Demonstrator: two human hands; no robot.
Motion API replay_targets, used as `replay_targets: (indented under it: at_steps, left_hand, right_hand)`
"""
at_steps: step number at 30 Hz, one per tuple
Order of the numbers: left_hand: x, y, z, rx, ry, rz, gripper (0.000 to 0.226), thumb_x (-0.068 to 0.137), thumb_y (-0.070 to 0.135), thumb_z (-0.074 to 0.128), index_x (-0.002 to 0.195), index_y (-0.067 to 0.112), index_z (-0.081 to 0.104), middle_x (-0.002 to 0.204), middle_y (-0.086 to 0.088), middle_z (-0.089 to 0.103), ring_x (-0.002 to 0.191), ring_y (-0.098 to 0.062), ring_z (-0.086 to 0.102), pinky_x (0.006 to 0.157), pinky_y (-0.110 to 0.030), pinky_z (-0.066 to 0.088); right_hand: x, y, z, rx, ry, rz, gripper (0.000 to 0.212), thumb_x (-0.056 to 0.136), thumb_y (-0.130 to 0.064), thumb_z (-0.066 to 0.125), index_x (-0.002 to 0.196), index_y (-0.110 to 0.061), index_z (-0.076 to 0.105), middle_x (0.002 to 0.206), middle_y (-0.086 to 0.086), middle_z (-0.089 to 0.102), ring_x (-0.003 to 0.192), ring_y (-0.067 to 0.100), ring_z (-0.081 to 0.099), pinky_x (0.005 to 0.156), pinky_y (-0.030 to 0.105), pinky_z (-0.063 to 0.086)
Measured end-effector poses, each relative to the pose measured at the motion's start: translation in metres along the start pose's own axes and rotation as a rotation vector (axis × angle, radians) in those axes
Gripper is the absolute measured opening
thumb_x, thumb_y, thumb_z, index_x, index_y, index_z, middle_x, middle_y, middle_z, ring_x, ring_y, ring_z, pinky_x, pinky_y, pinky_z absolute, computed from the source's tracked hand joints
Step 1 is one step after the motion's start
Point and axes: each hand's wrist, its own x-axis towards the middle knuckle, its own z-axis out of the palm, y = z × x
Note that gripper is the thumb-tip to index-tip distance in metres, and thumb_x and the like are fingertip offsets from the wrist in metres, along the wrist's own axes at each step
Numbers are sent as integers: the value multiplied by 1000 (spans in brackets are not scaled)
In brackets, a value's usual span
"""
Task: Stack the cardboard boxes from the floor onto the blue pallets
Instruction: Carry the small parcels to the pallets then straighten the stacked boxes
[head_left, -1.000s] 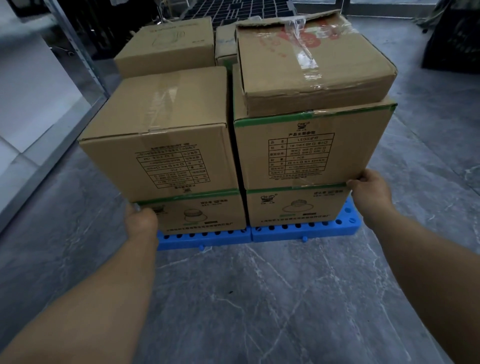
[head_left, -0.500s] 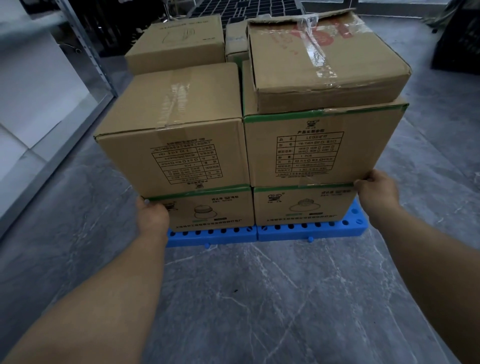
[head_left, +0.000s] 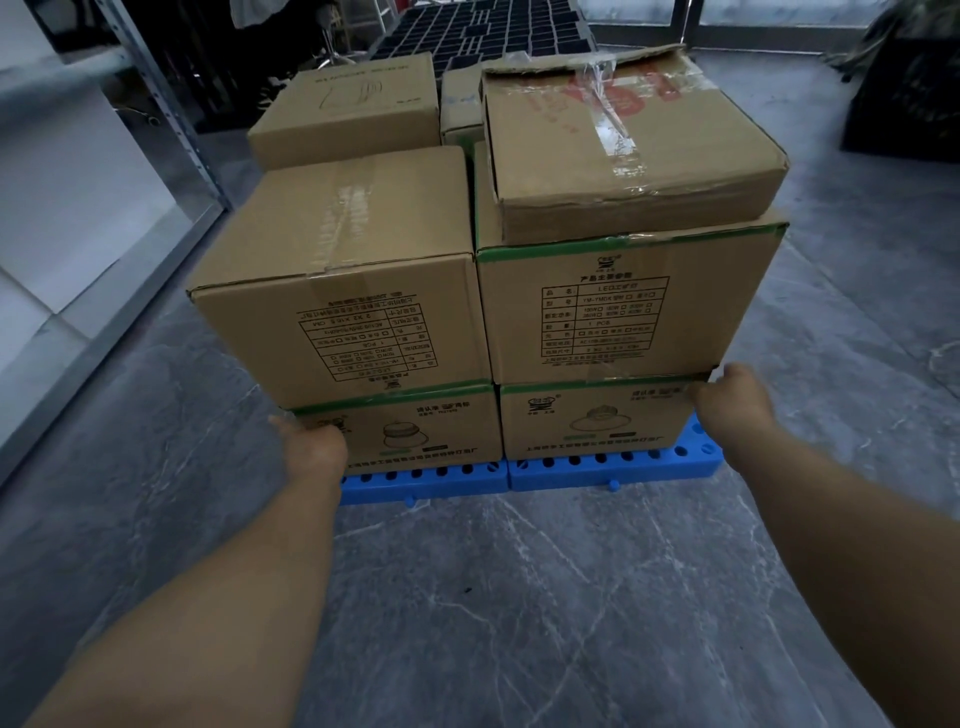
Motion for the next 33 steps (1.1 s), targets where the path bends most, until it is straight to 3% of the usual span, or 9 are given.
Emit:
replay_targets:
  at_steps: [3, 5, 7, 9, 12, 17, 24, 29, 33]
  left_hand:
    - [-10, -7, 9, 128, -55, -53, 22, 93, 2, 41, 111, 1, 53, 106, -18, 56, 94, -28, 55, 82, -36, 49]
    - [-22, -10, 20, 233, -168, -20, 27, 94, 6, 43, 67, 12, 44, 70, -6, 44, 61, -16, 42, 55, -26, 37]
    - [-34, -9, 33, 294, -266, 11, 33, 94, 13, 47, 62, 16, 37, 66, -1, 40, 59, -14, 39, 55, -26, 35]
    - [-47, -5, 45, 308, -335, 61, 27, 93, 21, 50, 67, 20, 46, 72, 1, 49, 72, -18, 52, 70, -28, 45]
    - [-61, -3, 61, 276, -415, 112, 23, 91, 27, 55, 107, 12, 63, 108, -10, 64, 108, -27, 58, 97, -39, 46]
    - [-67, -11, 82, 318, -437, 169, 27, 90, 32, 56, 105, 11, 64, 106, -11, 67, 102, -27, 61, 89, -38, 51]
    - [-103, -11, 81, 415, -403, 218, 25, 89, 39, 56, 106, 22, 62, 109, 2, 65, 90, -13, 54, 79, -24, 40]
    - [-158, -23, 60, 428, -467, 170, 37, 88, 36, 58, 122, 21, 57, 124, 0, 60, 110, -17, 58, 95, -28, 44]
    - [-203, -18, 26, 481, -481, 161, 42, 88, 38, 57, 127, 23, 52, 129, 4, 56, 114, -11, 55, 95, -27, 42]
  right_hand:
    - [-10, 2, 1, -161, -104, 97, 13, 91, -12, 49, 97, -1, 49, 78, 14, 50, 62, 24, 47, 58, 34, 40]
    - [-17, 2, 6, -236, -183, 91, 11, 90, -13, 50, 95, -3, 50, 83, 14, 54, 75, 29, 54, 69, 39, 48]
    - [-21, 2, 13, -254, -230, 53, 19, 89, -15, 49, 105, -4, 54, 101, 16, 59, 91, 31, 57, 83, 43, 51]
    - [-24, 0, 20, -272, -272, 20, 27, 89, -17, 50, 112, -4, 56, 107, 16, 60, 93, 30, 57, 82, 42, 53]
    - [-27, -2, 33, -266, -360, 28, 33, 88, -22, 53, 116, -4, 56, 101, 14, 59, 84, 26, 53, 66, 32, 45]
    - [-28, -3, 54, -386, -480, -1, 25, 91, -29, 51, 104, -8, 58, 80, 7, 53, 71, 19, 48, 54, 26, 37]
    - [-53, 6, 68, -231, -328, 115, 25, 89, -30, 54, 71, -15, 47, 65, 2, 48, 58, 14, 46, 47, 26, 32]
    - [-117, 18, 63, -135, -256, 202, 23, 88, -32, 55, 71, -18, 47, 72, 1, 49, 75, 21, 51, 64, 29, 38]
    - [-165, -2, 42, -81, -237, 241, 34, 89, -32, 57, 115, -10, 60, 112, 8, 62, 103, 25, 58, 86, 33, 44]
